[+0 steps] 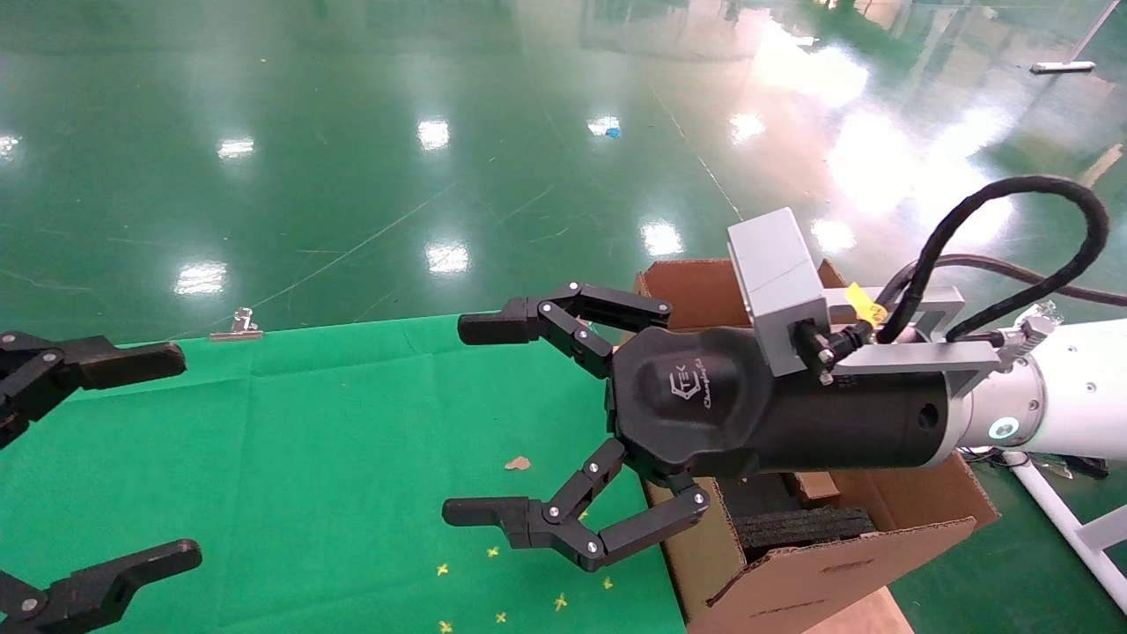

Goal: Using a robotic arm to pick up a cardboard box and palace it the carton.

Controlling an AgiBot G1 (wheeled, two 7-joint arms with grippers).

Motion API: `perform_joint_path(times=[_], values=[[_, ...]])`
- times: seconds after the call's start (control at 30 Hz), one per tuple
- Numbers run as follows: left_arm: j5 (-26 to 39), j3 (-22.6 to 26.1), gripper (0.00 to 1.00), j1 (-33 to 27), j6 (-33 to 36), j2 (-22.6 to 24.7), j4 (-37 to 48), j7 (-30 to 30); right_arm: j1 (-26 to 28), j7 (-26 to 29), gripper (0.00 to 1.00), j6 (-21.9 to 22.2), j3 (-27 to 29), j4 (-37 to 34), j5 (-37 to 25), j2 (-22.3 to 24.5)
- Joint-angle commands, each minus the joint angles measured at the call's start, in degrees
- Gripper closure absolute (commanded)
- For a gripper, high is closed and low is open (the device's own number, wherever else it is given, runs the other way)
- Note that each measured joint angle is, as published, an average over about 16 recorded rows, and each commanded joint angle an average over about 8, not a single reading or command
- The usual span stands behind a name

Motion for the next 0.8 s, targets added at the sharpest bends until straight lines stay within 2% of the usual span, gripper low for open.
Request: perform_joint_path(times=[0.03,0.8], values=[[0.0,0.0,0.00,0.0,0.0,0.0,0.0,0.0,0.0,0.0,0.00,0.0,0.0,0.0,0.0,0.0],[0.0,0.0,0.00,0.0,0.0,0.0,0.0,0.0,0.1,0.0,0.00,0.0,0.0,0.0,0.0,0.0]])
